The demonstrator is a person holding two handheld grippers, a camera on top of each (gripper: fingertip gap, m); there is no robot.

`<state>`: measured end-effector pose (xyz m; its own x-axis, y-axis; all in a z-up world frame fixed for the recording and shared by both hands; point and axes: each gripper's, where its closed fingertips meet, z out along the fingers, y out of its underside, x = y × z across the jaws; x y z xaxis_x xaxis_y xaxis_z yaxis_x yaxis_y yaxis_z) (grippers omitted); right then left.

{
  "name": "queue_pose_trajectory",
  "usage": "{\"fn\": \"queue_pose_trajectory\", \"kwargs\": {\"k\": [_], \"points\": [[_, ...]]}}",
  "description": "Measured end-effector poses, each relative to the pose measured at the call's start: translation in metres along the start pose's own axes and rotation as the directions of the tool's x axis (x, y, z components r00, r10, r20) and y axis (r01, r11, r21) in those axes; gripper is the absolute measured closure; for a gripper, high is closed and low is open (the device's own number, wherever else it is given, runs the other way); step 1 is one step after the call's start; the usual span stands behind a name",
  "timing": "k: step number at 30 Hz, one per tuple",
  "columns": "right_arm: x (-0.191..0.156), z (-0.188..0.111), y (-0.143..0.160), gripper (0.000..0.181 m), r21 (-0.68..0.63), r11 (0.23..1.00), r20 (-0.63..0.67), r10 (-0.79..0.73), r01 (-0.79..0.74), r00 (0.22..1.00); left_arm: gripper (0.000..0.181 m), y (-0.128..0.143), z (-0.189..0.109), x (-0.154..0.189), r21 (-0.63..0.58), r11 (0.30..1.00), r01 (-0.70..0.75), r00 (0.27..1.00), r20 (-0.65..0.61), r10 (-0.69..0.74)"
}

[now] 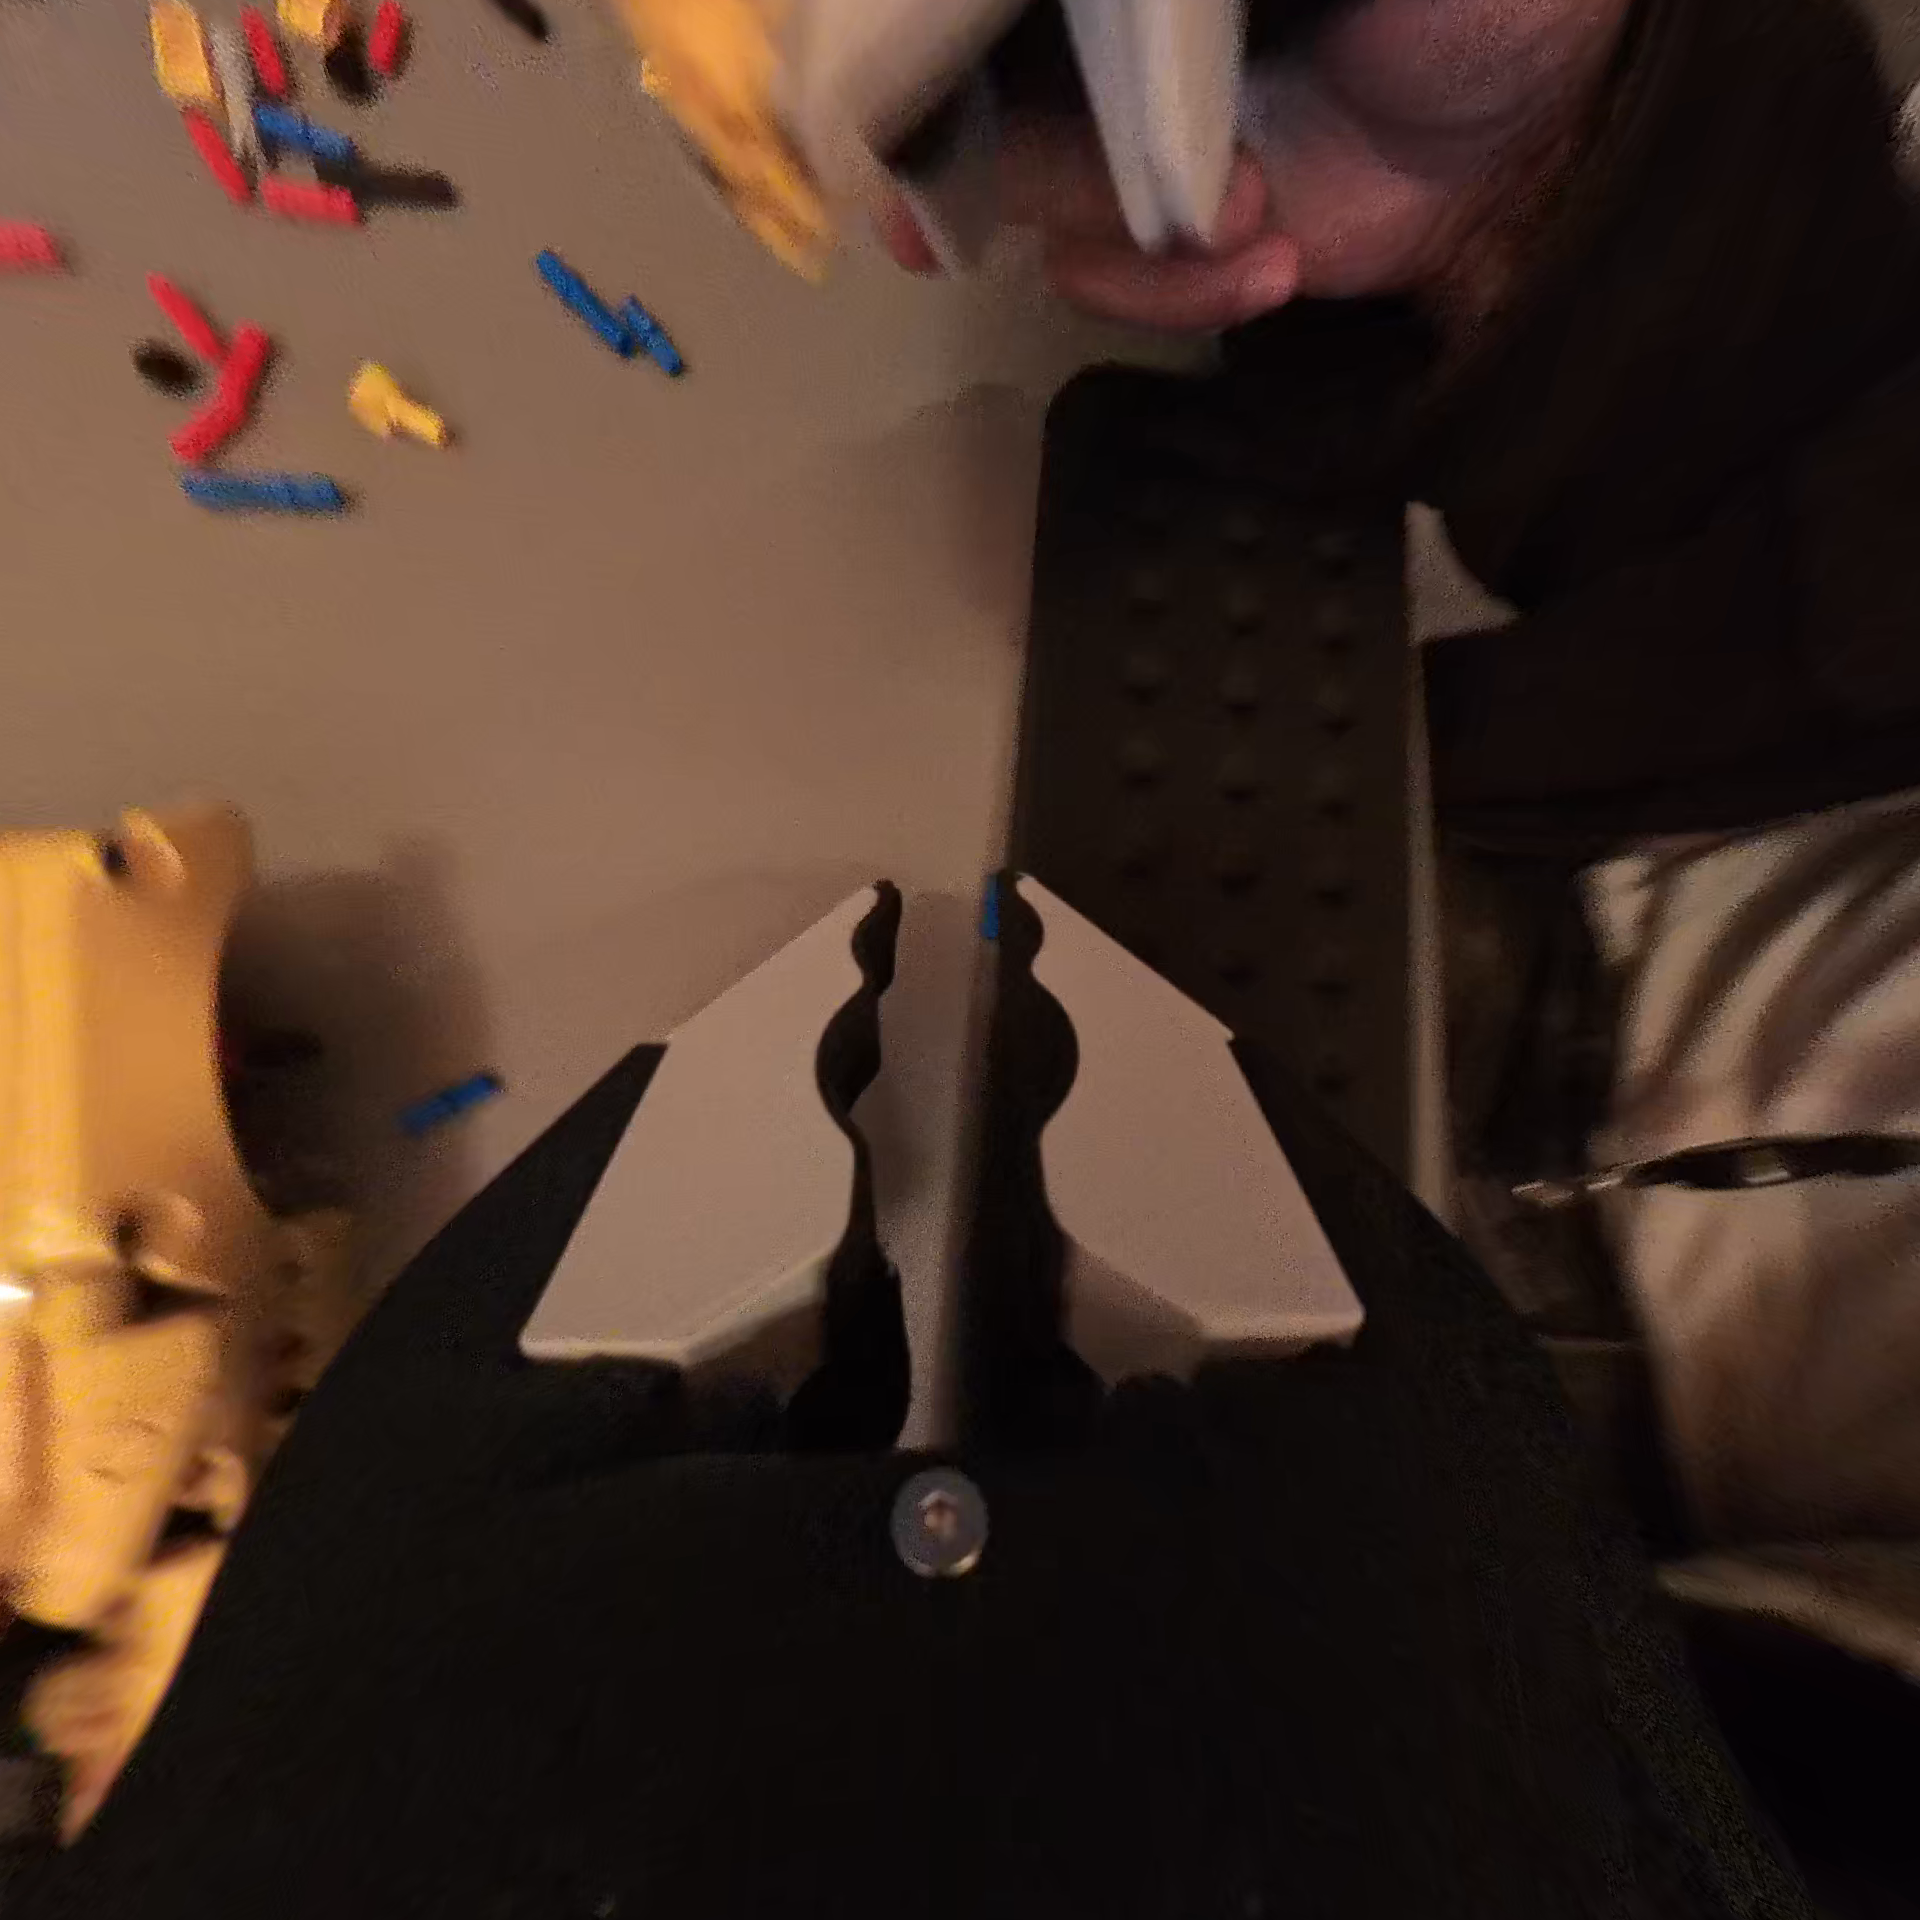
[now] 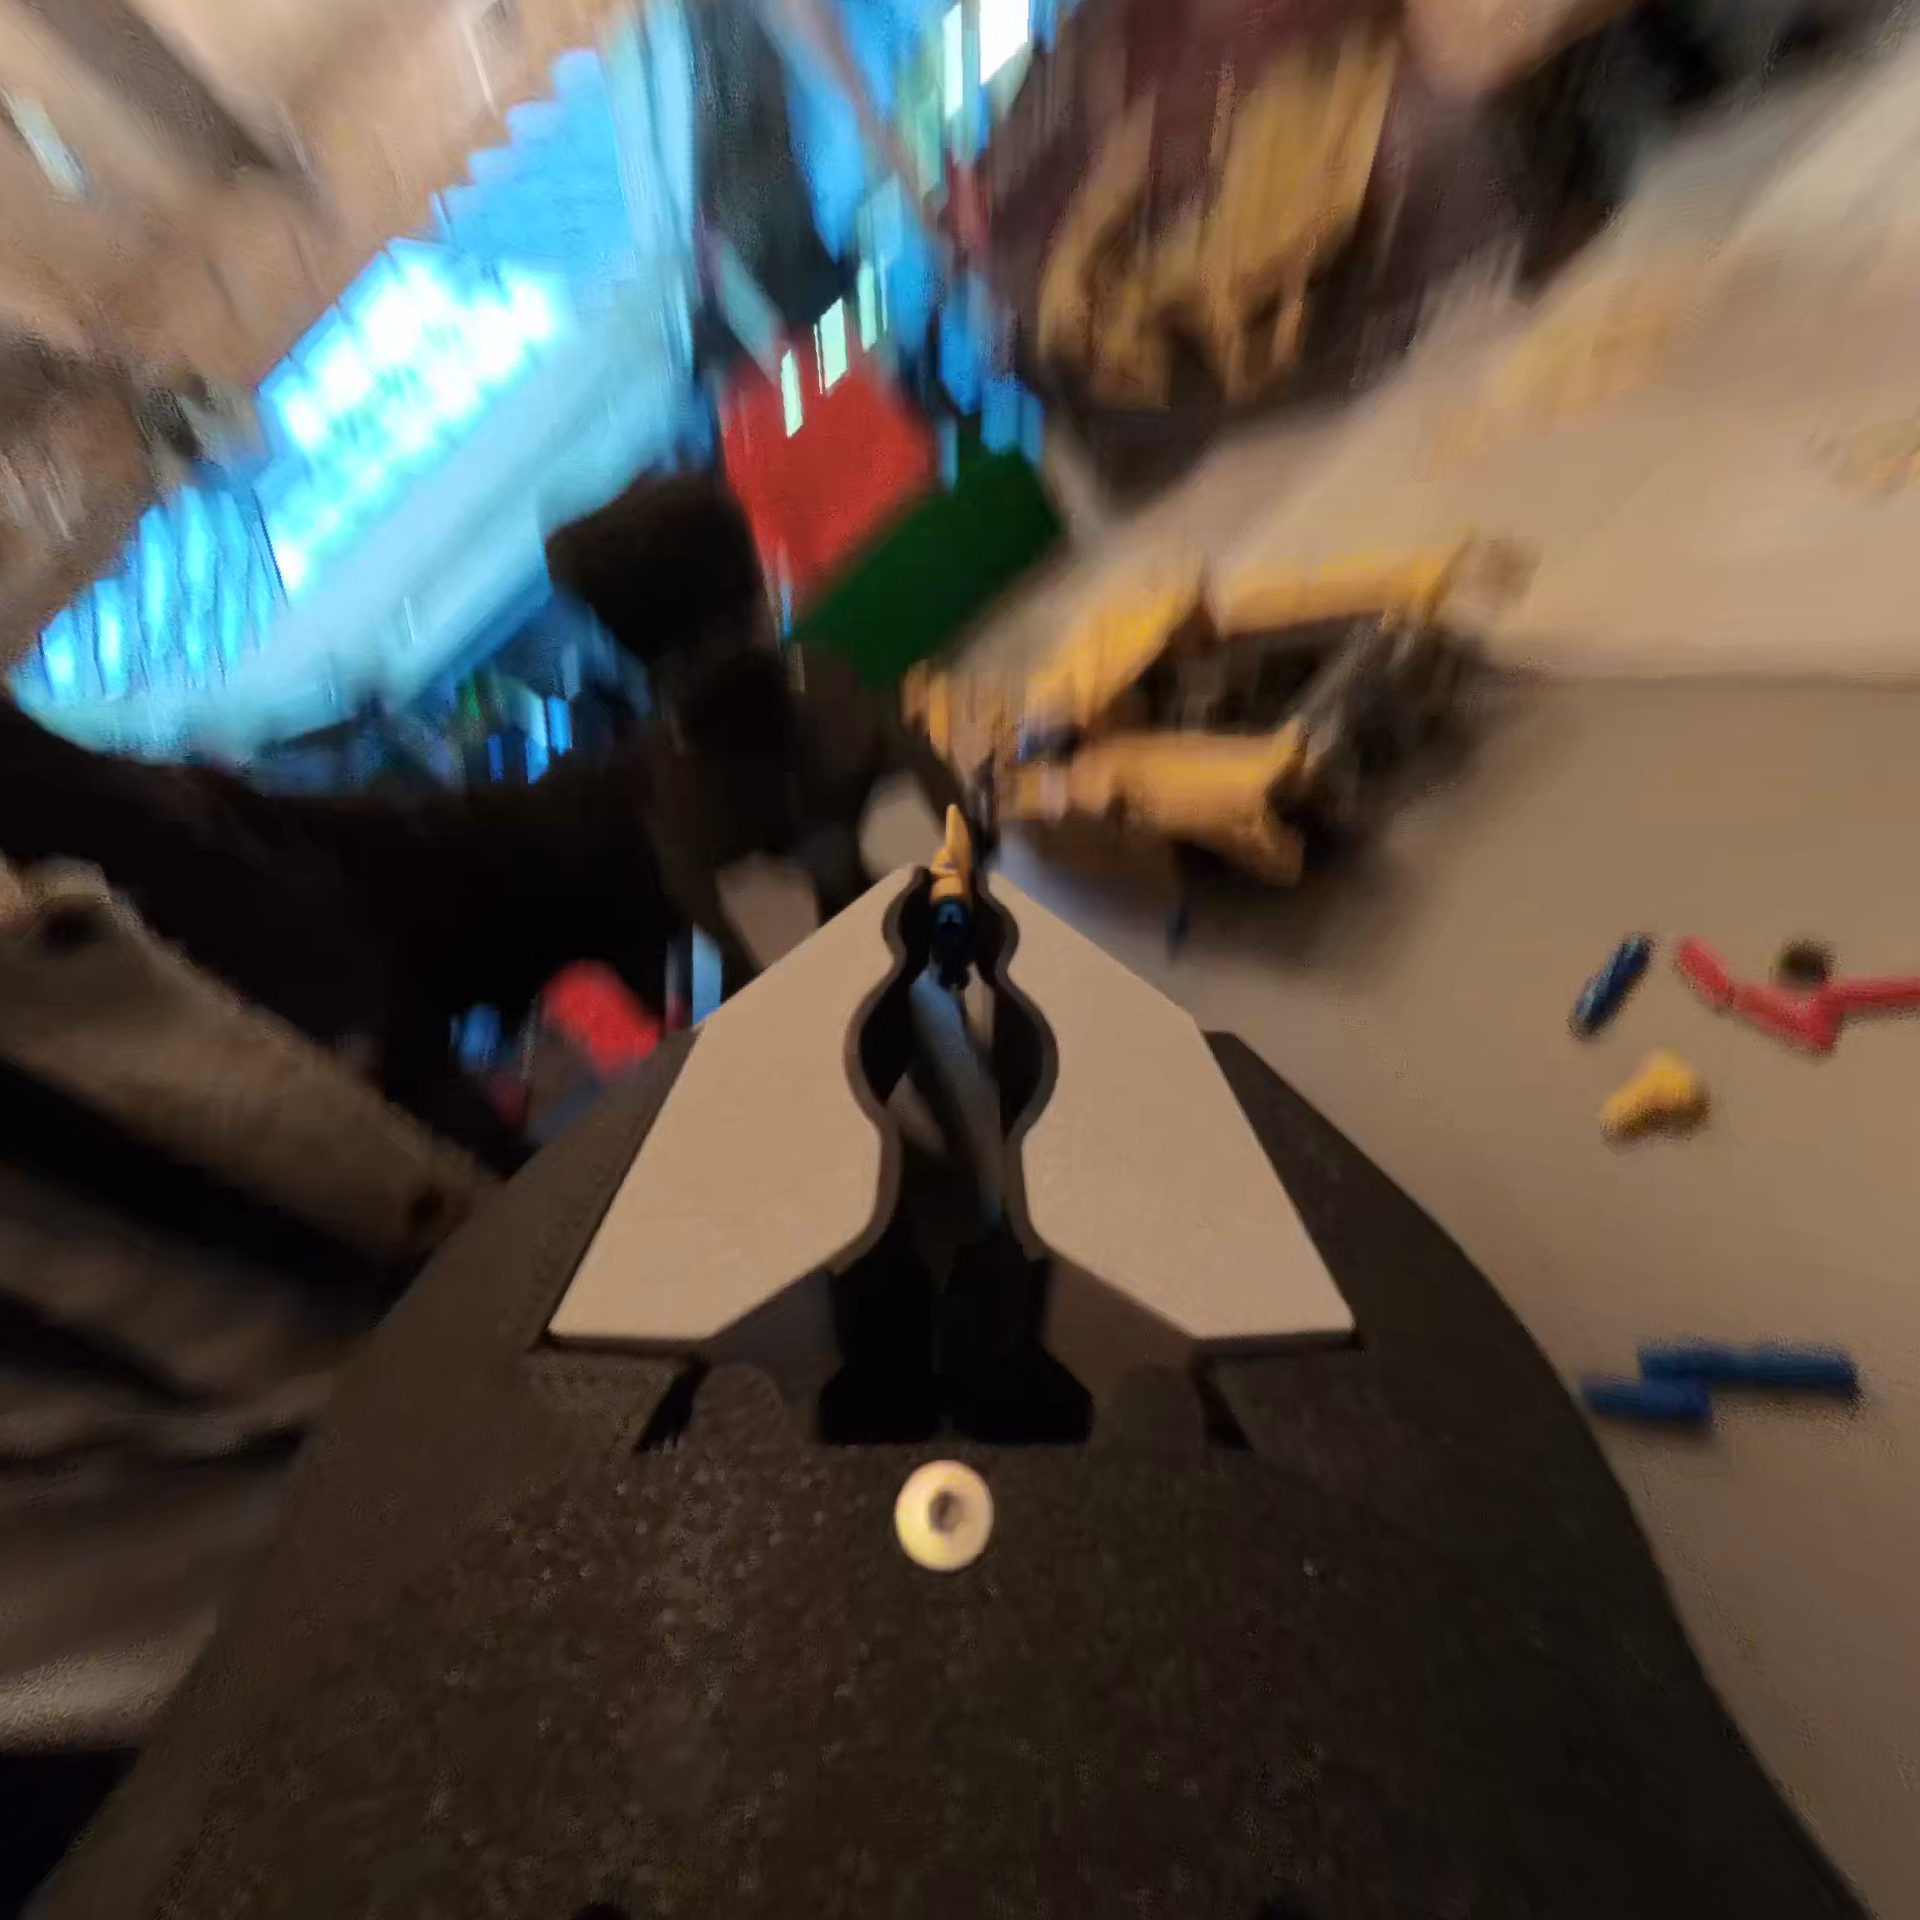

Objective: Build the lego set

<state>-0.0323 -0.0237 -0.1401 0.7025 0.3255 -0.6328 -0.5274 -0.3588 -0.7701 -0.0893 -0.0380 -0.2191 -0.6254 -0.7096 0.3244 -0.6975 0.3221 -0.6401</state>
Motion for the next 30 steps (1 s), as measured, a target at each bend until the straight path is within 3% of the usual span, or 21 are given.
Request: {"fn": "queue_pose_trajectory", "kwargs": {"k": [2,4,6,8,12,17,19,23,27,30], "points": [[0.011,-0.006,0.049,0.175,-0.349,0.937,-0.063,-0.030,0.007,0.998,0.162,0.008,-0.004,0.011,0.005,0.986,0.165,0.983,-0.086,-0.164],[0.016,-0.008,0.069,0.175,-0.488,0.854,-0.015,-0.213,0.179,0.977,0.162,0.022,-0.002,0.007,-0.034,0.979,0.203,0.977,-0.052,-0.205],[0.012,-0.005,0.086,0.175,-0.610,0.768,0.052,-0.208,0.196,0.977,0.167,0.033,0.003,0.000,-0.071,0.984,0.162,0.987,0.013,-0.161],[0.015,-0.004,0.101,0.175,-0.710,0.668,0.092,-0.226,0.223,0.970,0.171,0.034,0.006,-0.002,-0.071,0.991,0.117,0.993,0.038,-0.115],[0.020,-0.013,0.120,0.175,-0.872,0.393,0.202,-0.256,0.293,0.945,0.172,0.035,0.006,-0.004,-0.050,0.998,0.025,0.997,0.075,-0.021],[0.024,-0.022,0.125,0.175,-0.981,0.027,0.185,-0.139,0.190,0.973,0.171,0.035,-0.003,-0.008,0.026,0.997,0.072,0.995,0.074,-0.074],[0.023,-0.018,0.126,0.175,-0.984,-0.053,0.178,-0.127,0.172,0.976,0.171,0.036,-0.016,-0.010,0.077,0.993,0.087,0.991,0.097,-0.095],[0.017,0.006,0.129,0.175,-0.979,-0.011,0.206,-0.121,0.206,0.971,0.171,0.050,-0.050,-0.012,0.194,0.971,0.143,0.974,0.147,-0.173],[0.010,0.035,0.131,0.175,-0.957,0.159,0.230,-0.099,0.243,0.968,0.171,0.075,-0.074,-0.009,0.268,0.948,0.172,0.954,0.194,-0.228],[0.003,0.066,0.133,0.175,-0.899,0.324,0.265,-0.133,0.294,0.955,0.171,0.078,-0.092,-0.005,0.339,0.931,0.138,0.943,0.242,-0.228]]}}
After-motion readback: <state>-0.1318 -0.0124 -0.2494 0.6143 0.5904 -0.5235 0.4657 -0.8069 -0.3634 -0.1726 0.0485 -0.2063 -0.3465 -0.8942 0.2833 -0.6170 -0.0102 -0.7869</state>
